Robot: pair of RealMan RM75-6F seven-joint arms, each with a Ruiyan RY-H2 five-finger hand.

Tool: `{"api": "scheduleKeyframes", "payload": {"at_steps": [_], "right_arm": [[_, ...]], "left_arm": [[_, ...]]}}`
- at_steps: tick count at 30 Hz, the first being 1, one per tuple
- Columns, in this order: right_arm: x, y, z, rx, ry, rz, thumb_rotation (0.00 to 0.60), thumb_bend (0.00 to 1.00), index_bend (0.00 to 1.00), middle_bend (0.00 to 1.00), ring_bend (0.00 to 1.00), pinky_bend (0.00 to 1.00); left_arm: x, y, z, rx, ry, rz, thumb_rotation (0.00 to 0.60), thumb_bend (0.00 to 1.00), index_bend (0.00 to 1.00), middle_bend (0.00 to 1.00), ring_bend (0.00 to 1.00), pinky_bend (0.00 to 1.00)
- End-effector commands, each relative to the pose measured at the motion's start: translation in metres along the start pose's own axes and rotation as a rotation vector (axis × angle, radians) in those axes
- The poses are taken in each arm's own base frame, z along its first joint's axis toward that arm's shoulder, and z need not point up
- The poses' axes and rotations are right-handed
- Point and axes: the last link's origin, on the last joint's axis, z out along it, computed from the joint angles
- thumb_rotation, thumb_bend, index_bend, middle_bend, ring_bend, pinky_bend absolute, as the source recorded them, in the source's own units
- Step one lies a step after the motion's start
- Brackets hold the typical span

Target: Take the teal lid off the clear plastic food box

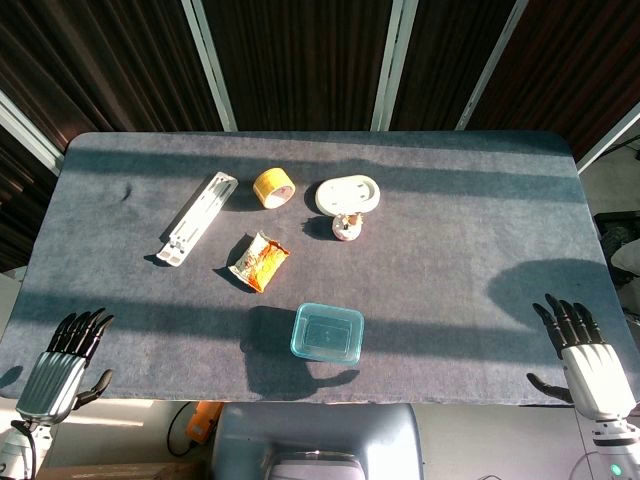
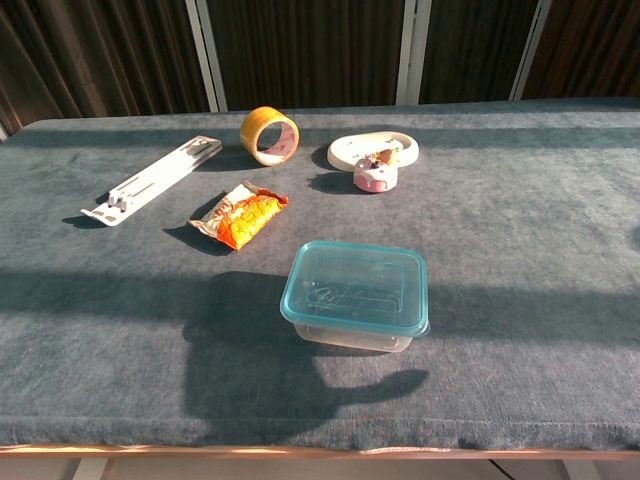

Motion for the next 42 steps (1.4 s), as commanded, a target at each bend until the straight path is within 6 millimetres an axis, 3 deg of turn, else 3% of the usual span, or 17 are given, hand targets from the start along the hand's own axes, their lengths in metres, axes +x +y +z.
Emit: {"api": "scheduleKeyframes", "payload": {"at_steps": [1, 7, 14, 20, 24, 32, 42], "right_arm": [[-0.001, -0.001, -0.001, 0.004, -0.001, -0.001, 0.6, 0.22, 0.0, 0.0, 0.0, 0.0], [-0.002, -0.004, 0.002, 0.015, -0.007, 0.003, 0.6, 0.22, 0.0, 0.0, 0.0, 0.0], [-0.003, -0.004, 0.004, 0.013, -0.009, 0.004, 0.6, 0.22, 0.0, 0.0, 0.0, 0.0], [-0.004, -0.004, 0.006, 0.018, -0.028, 0.005, 0.6, 0.22, 0.0, 0.0, 0.0, 0.0], [-0.004, -0.003, 0.007, 0.018, -0.035, 0.011, 0.6, 0.22, 0.0, 0.0, 0.0, 0.0], [-0.006, -0.004, 0.007, 0.027, -0.065, 0.015, 0.6, 0.22, 0.0, 0.0, 0.0, 0.0], [-0.004, 0.001, 0.009, 0.009, -0.065, 0.025, 0.6, 0.22, 0.0, 0.0, 0.0, 0.0]], "left_arm": [[-0.001, 0.005, 0.003, -0.025, 0.008, -0.008, 0.6, 0.31, 0.0, 0.0, 0.0, 0.0], [-0.017, 0.043, 0.025, -0.217, -0.024, -0.046, 0.6, 0.28, 0.0, 0.0, 0.0, 0.0], [-0.038, 0.106, 0.083, -0.474, -0.141, -0.163, 0.6, 0.28, 0.0, 0.0, 0.0, 0.0], [-0.061, 0.162, 0.122, -0.566, -0.175, -0.236, 0.6, 0.28, 0.0, 0.0, 0.0, 0.0], [-0.077, 0.19, 0.138, -0.578, -0.175, -0.223, 0.6, 0.28, 0.0, 0.0, 0.0, 0.0], [-0.097, 0.231, 0.163, -0.559, -0.177, -0.167, 0.6, 0.28, 0.0, 0.0, 0.0, 0.0], [-0.103, 0.253, 0.185, -0.54, -0.176, -0.133, 0.6, 0.28, 0.0, 0.0, 0.0, 0.0]]}}
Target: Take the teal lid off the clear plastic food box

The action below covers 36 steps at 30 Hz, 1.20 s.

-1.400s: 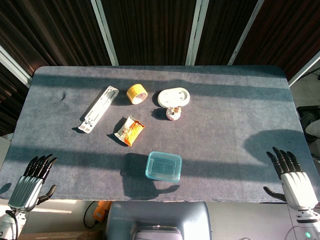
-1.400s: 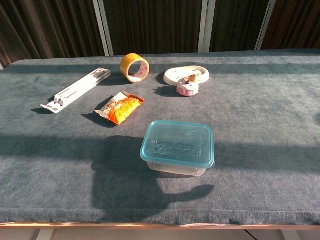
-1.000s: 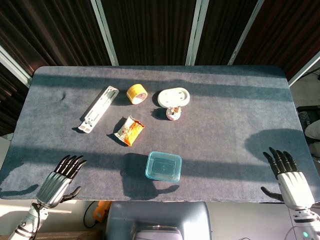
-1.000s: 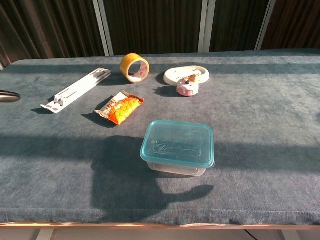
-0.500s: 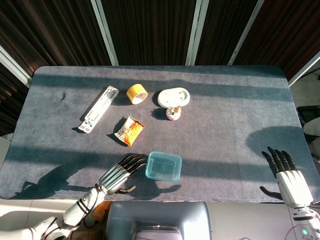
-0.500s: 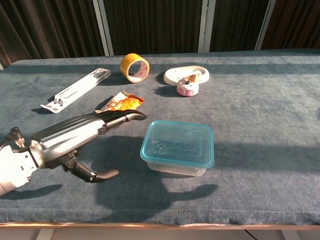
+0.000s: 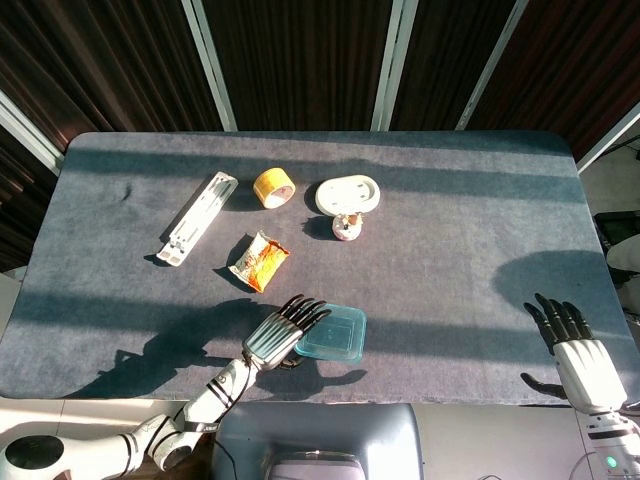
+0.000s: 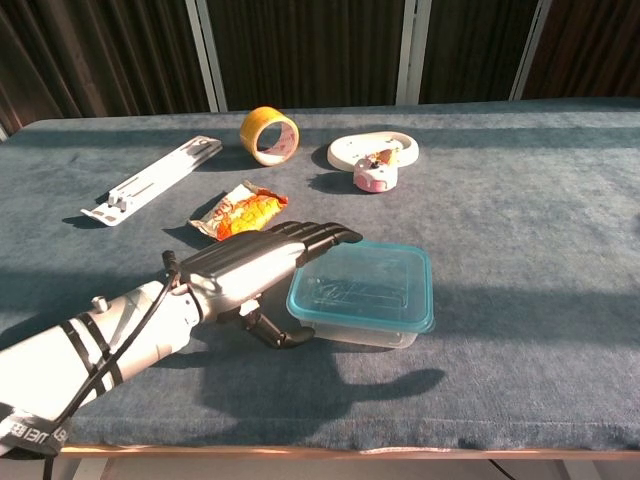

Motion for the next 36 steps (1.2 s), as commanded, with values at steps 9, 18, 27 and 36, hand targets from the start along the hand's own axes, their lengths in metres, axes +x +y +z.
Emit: {"api": "scheduleKeyframes", "payload": {"at_steps": [9, 18, 27, 36], "right_arm": [[-0.003, -0.001, 0.002, -0.002, -0.013, -0.005, 0.6, 0.22, 0.0, 0.0, 0.0, 0.0], [-0.009, -0.014, 0.015, 0.062, -0.025, -0.013, 0.6, 0.22, 0.0, 0.0, 0.0, 0.0], [-0.033, -0.071, 0.08, 0.345, -0.044, 0.046, 0.6, 0.3, 0.18, 0.0, 0.0, 0.0], [-0.089, -0.134, 0.113, 0.631, -0.2, 0.172, 0.6, 0.36, 0.4, 0.0, 0.0, 0.0]], "left_arm": [[0.001, 0.001, 0.013, 0.012, -0.031, 0.033, 0.6, 0.27, 0.0, 0.02, 0.02, 0.04], [-0.004, 0.01, 0.007, 0.003, -0.028, 0.033, 0.6, 0.26, 0.0, 0.36, 0.37, 0.27], [-0.017, 0.026, 0.001, -0.043, -0.011, 0.057, 0.6, 0.26, 0.0, 0.39, 0.4, 0.23], [-0.019, 0.025, 0.005, -0.039, -0.005, 0.066, 0.6, 0.26, 0.0, 0.38, 0.39, 0.22]]}}
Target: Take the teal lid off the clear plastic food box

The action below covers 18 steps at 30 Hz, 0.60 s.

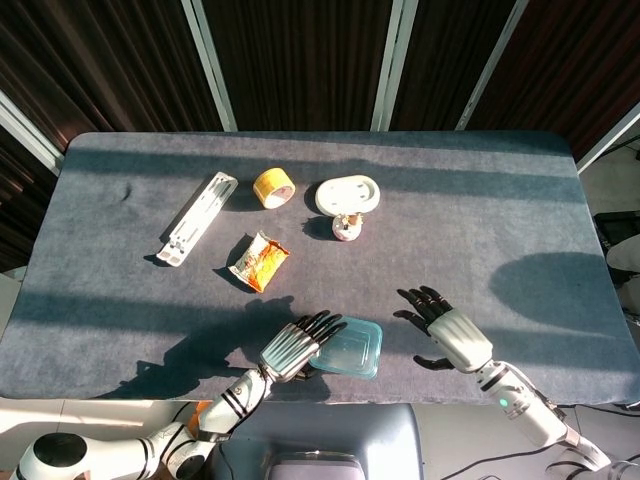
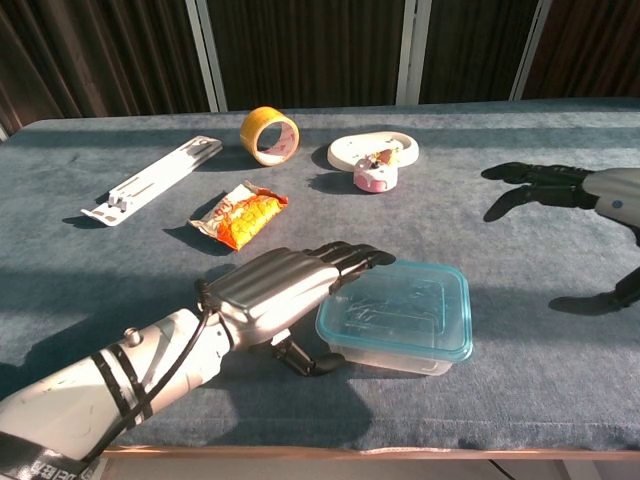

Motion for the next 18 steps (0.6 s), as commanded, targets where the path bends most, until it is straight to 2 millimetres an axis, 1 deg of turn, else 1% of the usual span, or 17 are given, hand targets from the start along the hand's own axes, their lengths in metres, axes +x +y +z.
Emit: {"api": "scheduleKeyframes", "payload": {"at_steps": [1, 3, 6, 11, 14, 18], "right_arm": [[-0.033, -0.023, 0.023, 0.143, -0.073, 0.084, 0.6, 0.37, 0.42, 0.0, 0.0, 0.0], [-0.044, -0.029, 0.029, 0.179, -0.098, 0.107, 0.6, 0.37, 0.46, 0.0, 0.0, 0.0], [-0.054, -0.038, 0.033, 0.217, -0.118, 0.12, 0.6, 0.37, 0.47, 0.0, 0.0, 0.0], [-0.059, -0.047, 0.034, 0.249, -0.099, 0.145, 0.6, 0.37, 0.51, 0.0, 0.0, 0.0], [-0.06, -0.052, 0.036, 0.262, -0.072, 0.149, 0.6, 0.38, 0.54, 0.01, 0.0, 0.0], [-0.059, -0.053, 0.037, 0.265, -0.052, 0.152, 0.6, 0.38, 0.57, 0.02, 0.0, 0.0]], "left_arm": [[0.001, -0.001, 0.001, 0.002, 0.003, -0.001, 0.6, 0.26, 0.0, 0.38, 0.39, 0.22], [0.001, -0.001, 0.001, 0.003, 0.004, -0.004, 0.6, 0.26, 0.0, 0.38, 0.39, 0.22], [0.002, -0.002, 0.002, 0.002, 0.002, 0.006, 0.6, 0.26, 0.0, 0.38, 0.39, 0.22], [0.004, -0.004, 0.003, 0.012, 0.007, 0.007, 0.6, 0.26, 0.0, 0.38, 0.39, 0.22], [0.003, -0.004, 0.002, 0.015, 0.003, 0.011, 0.6, 0.26, 0.0, 0.38, 0.39, 0.22], [0.001, -0.003, 0.001, 0.01, -0.001, 0.021, 0.6, 0.26, 0.0, 0.38, 0.39, 0.22]]}}
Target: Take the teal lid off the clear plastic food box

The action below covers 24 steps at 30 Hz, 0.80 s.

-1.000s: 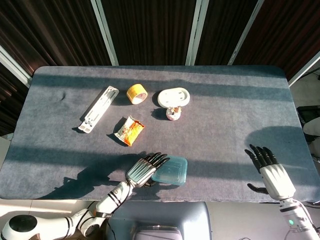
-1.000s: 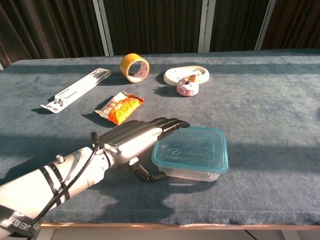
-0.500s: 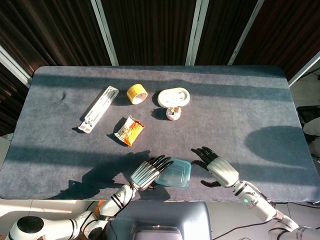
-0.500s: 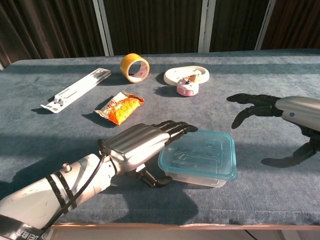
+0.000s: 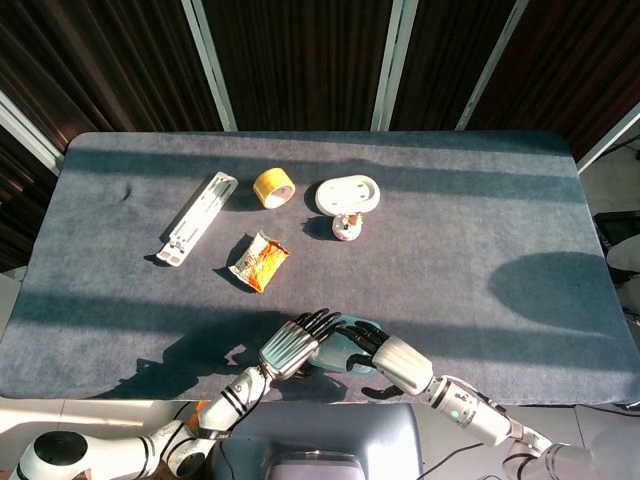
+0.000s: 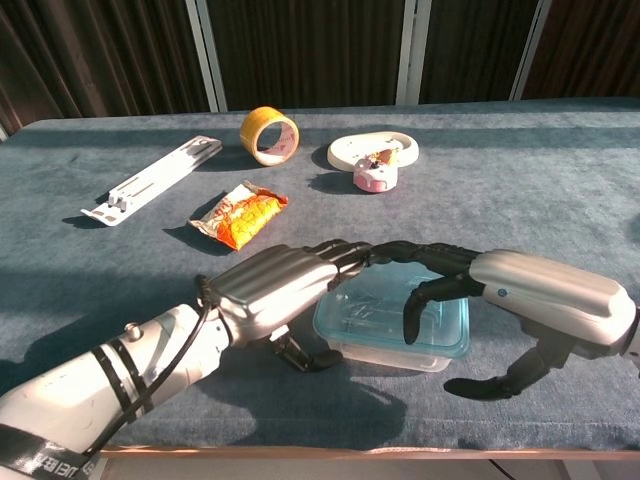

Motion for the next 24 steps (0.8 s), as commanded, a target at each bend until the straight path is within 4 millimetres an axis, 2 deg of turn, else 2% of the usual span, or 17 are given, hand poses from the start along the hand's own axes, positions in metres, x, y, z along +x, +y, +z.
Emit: {"api": "scheduleKeyframes", "payload": {"at_steps": [1, 14, 24], "right_arm": [[0.001, 0.0, 0.0, 0.001, 0.01, -0.005, 0.6, 0.38, 0.57, 0.02, 0.0, 0.0], [0.011, 0.007, -0.006, -0.022, 0.048, -0.031, 0.6, 0.41, 0.6, 0.03, 0.0, 0.0], [0.007, 0.006, -0.003, -0.021, 0.051, -0.022, 0.6, 0.41, 0.61, 0.03, 0.0, 0.0]], "left_arm": [[0.0, 0.0, -0.001, -0.002, -0.001, 0.004, 0.6, 0.26, 0.0, 0.38, 0.39, 0.22], [-0.005, 0.002, -0.004, -0.014, -0.005, 0.027, 0.6, 0.27, 0.0, 0.38, 0.39, 0.22], [-0.009, 0.003, -0.002, -0.014, -0.009, 0.036, 0.6, 0.27, 0.0, 0.38, 0.39, 0.22]]}}
